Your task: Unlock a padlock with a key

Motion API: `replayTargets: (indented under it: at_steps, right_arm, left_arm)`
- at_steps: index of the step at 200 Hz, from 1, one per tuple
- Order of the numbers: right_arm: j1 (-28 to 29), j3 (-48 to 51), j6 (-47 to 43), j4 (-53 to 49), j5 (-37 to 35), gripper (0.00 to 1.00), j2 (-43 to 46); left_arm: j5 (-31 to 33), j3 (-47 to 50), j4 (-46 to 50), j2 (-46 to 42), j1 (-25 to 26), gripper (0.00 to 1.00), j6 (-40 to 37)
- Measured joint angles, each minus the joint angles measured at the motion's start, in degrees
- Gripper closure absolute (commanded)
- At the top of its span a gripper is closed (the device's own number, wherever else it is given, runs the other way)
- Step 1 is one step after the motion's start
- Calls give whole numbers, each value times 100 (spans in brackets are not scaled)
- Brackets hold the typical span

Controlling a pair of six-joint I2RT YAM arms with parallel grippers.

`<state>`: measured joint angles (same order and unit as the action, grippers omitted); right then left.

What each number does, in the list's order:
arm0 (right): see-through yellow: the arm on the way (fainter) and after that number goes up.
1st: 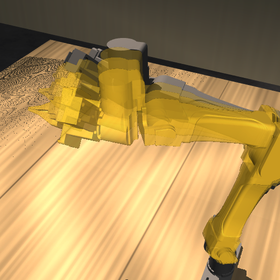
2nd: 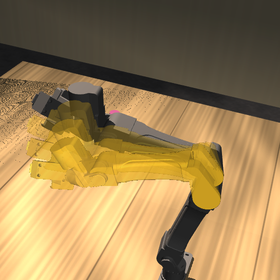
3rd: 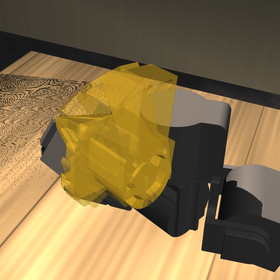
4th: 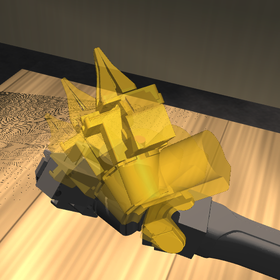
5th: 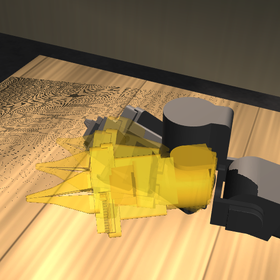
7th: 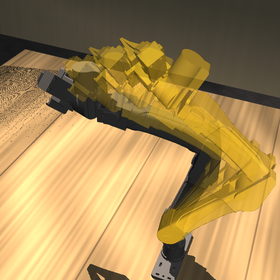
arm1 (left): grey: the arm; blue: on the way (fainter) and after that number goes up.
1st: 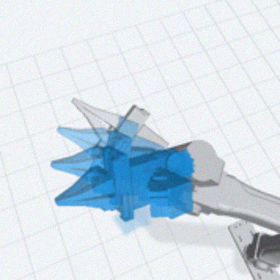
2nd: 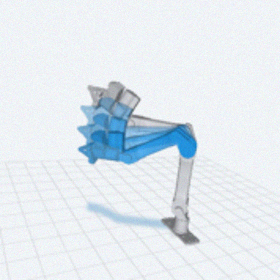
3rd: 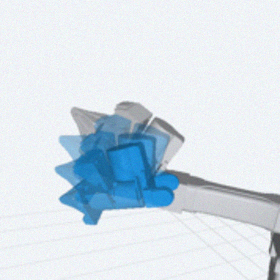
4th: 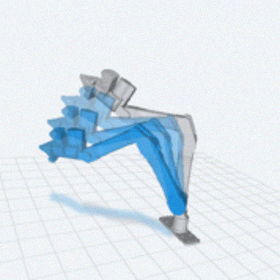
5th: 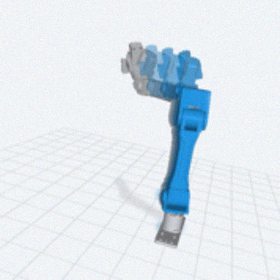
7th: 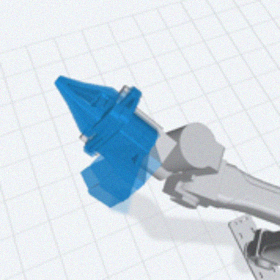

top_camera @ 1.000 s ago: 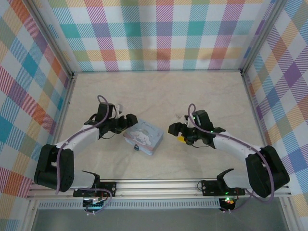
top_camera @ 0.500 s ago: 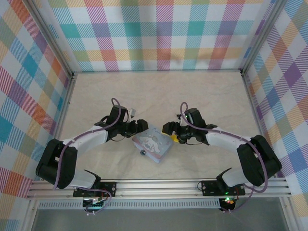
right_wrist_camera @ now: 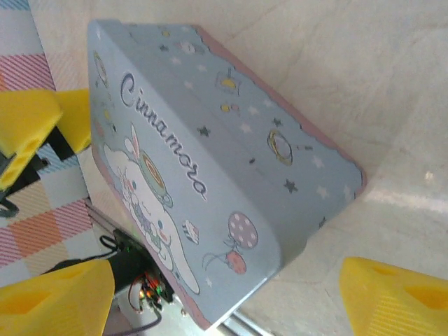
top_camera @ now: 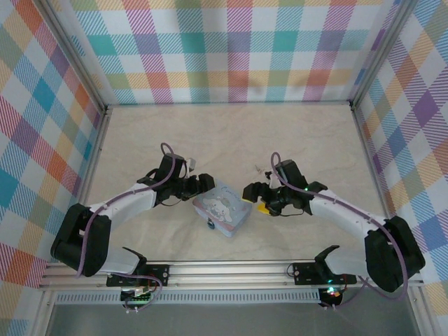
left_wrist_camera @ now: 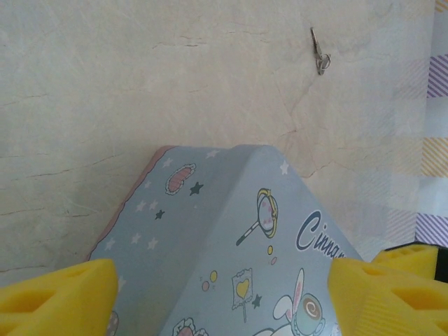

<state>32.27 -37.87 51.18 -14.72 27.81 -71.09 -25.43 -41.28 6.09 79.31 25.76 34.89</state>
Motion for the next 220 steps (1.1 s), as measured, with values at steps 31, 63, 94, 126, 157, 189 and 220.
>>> replayTargets:
  at_steps: [31, 63, 94, 126, 157, 189, 220]
  right_arm:
    - [48, 131, -4, 262, 734, 24, -291]
    - [157, 57, -44, 505, 1130, 24, -748]
    - [157, -280, -72, 483, 1117, 24, -1080]
    - [146, -756, -120, 297, 879, 24, -1504]
    - [96, -1440, -332, -2, 501, 30, -2039]
    - [26, -2140, -664, -304, -92, 35, -2487]
    - [-20, -2776, -1036, -496, -605, 40, -2931]
  left_arm:
    - [-46, 0, -2, 0, 0, 24, 2]
    - [-94, 0, -4, 0, 0, 26, 9]
    - [11, 0, 0, -31, -4, 29, 22]
    - [278, 0, 74, -138, -35, 33, 17]
    - [573, 0, 177, -153, -87, 38, 22]
    - [737, 0, 177, -149, -94, 42, 31]
    - [756, -17, 129, -35, -92, 47, 92]
